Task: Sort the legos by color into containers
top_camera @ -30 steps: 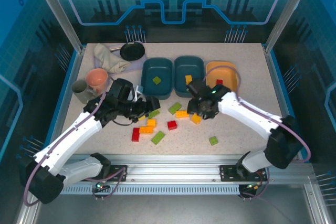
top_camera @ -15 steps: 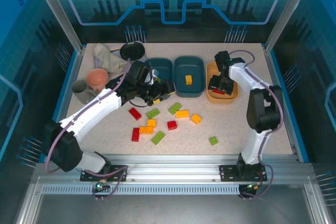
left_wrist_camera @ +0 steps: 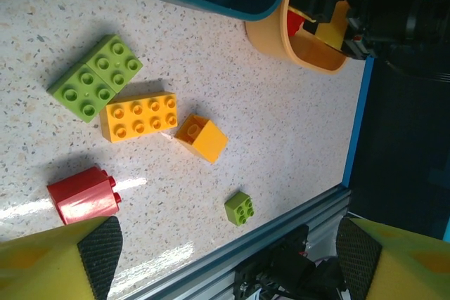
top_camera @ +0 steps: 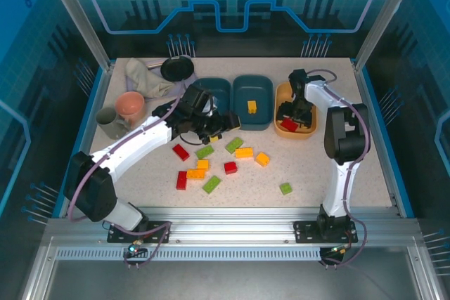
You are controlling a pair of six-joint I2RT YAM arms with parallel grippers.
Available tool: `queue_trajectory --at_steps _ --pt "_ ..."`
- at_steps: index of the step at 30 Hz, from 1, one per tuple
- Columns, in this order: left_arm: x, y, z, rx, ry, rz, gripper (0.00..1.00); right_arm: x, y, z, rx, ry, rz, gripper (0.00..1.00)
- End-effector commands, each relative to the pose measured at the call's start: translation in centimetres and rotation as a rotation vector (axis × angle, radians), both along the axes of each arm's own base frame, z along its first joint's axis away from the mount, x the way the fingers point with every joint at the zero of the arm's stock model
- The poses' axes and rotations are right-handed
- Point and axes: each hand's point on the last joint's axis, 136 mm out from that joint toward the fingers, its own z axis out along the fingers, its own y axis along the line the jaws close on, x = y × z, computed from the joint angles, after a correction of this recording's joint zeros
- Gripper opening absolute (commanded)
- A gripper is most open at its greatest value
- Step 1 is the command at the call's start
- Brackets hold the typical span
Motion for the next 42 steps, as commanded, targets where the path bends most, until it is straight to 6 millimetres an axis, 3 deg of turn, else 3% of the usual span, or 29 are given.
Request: queue_trajectory --at_steps 1,4,8,10,13,15,17,20,23,30,42 --pt "-0.6 0.2 0.3 0.034 -0.008 -0.007 0.83 0.1 -0.2 4.5 0.018 -0.082 0.002 0.81" --pt "-1.3 1.1 -0.1 0.076 0.003 0.010 0.81 -0.1 -0.2 7.8 -0.001 -0.157 0.009 0.81" --pt "-2.4 3.9 -1.1 0.198 0.025 0.057 0.81 -1.5 0.6 13.1 -0.030 -0.300 0.054 0.78" --pt "-3.0 5.8 -2.2 0.285 0.053 0.086 0.82 -2.6 2.6 15.2 -0.021 -0.381 0.122 0.79" --pt "-3.7 7.9 -4.6 0.351 0.154 0.138 0.84 -5.8 8.1 16.8 0.032 -0.489 0.314 0.83" --pt "-3.7 9.1 -6.2 0.387 0.226 0.188 0.85 -8.8 12.5 16.8 0.104 -0.545 0.456 0.89" --pt "-3.0 9.5 -7.4 0.393 0.265 0.223 0.87 -11.8 15.0 15.4 0.176 -0.540 0.529 0.92" --pt "-1.9 9.7 -9.0 0.429 0.310 0.256 0.90 -15.2 17.0 13.9 0.273 -0.514 0.550 0.93" --pt "-1.0 9.4 -10.8 0.454 0.340 0.264 0.91 -17.2 17.9 13.3 0.307 -0.506 0.569 0.96" --pt "-0.5 9.7 -13.9 0.504 0.405 0.321 0.92 -18.2 17.9 13.2 0.317 -0.510 0.590 0.97" --pt "0.3 9.7 -16.2 0.583 0.407 0.334 0.90 -17.6 18.5 13.2 0.336 -0.505 0.586 0.98"
